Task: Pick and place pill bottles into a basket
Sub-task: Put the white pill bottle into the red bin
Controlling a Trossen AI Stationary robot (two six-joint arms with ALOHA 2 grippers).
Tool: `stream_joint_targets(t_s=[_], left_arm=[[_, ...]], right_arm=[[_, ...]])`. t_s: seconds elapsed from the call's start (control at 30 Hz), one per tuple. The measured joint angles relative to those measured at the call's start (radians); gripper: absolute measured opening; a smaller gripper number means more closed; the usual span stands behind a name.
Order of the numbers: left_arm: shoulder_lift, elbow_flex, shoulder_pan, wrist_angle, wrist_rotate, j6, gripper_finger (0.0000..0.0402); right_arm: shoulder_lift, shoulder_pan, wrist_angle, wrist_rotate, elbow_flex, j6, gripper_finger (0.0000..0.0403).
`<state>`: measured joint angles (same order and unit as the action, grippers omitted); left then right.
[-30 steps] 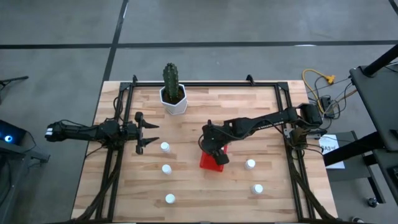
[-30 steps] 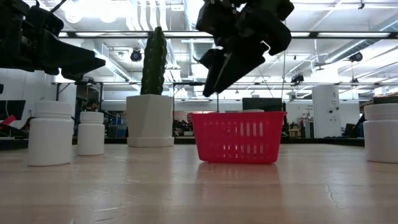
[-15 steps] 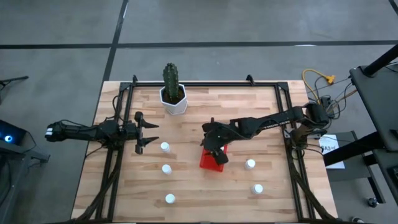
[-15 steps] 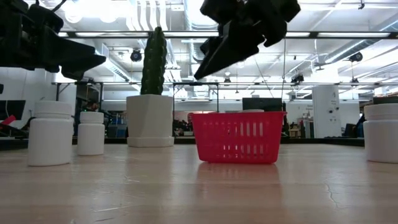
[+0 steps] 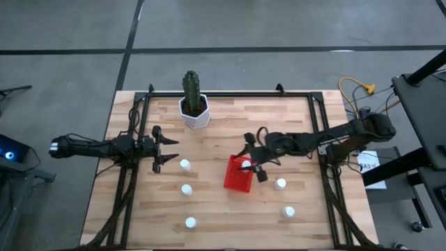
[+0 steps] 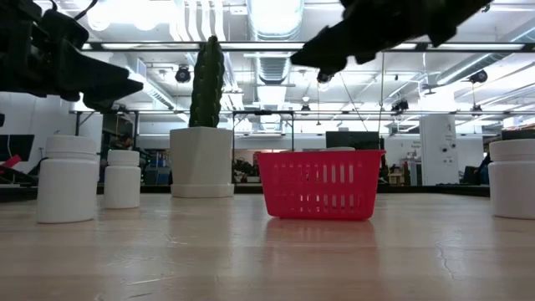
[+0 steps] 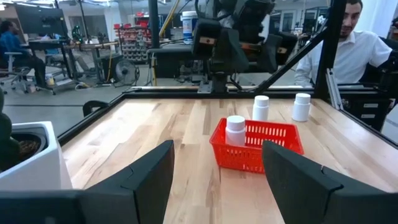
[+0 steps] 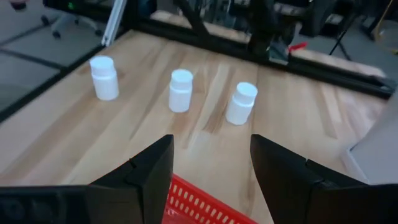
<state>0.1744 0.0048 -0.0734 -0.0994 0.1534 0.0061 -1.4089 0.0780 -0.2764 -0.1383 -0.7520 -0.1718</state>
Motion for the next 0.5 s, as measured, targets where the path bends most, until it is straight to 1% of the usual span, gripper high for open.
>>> stream_joint_targets(t_s=[0.1, 0.2, 0.37, 0.5], left_arm=[[0.007, 0.000, 0.000, -0.012, 0.002, 0.000, 0.0226], [0.015, 0.000, 0.000, -0.038, 0.002, 0.000, 0.0226], [0.047, 0.000, 0.000, -0.055, 0.001, -0.001, 0.0226], [0.089, 0.005, 0.000, -0.055, 0.002, 0.000, 0.0226]], right_arm=[[0.058, -0.009, -0.013, 0.003, 0.049, 0.004, 0.0203], [0.111, -0.024, -0.070, 0.003, 0.115, -0.003, 0.0203], [0.175, -0.064, -0.254, 0.005, 0.242, 0.013, 0.0203], [0.190, -0.075, -0.392, 0.003, 0.314, 0.020, 0.0203]])
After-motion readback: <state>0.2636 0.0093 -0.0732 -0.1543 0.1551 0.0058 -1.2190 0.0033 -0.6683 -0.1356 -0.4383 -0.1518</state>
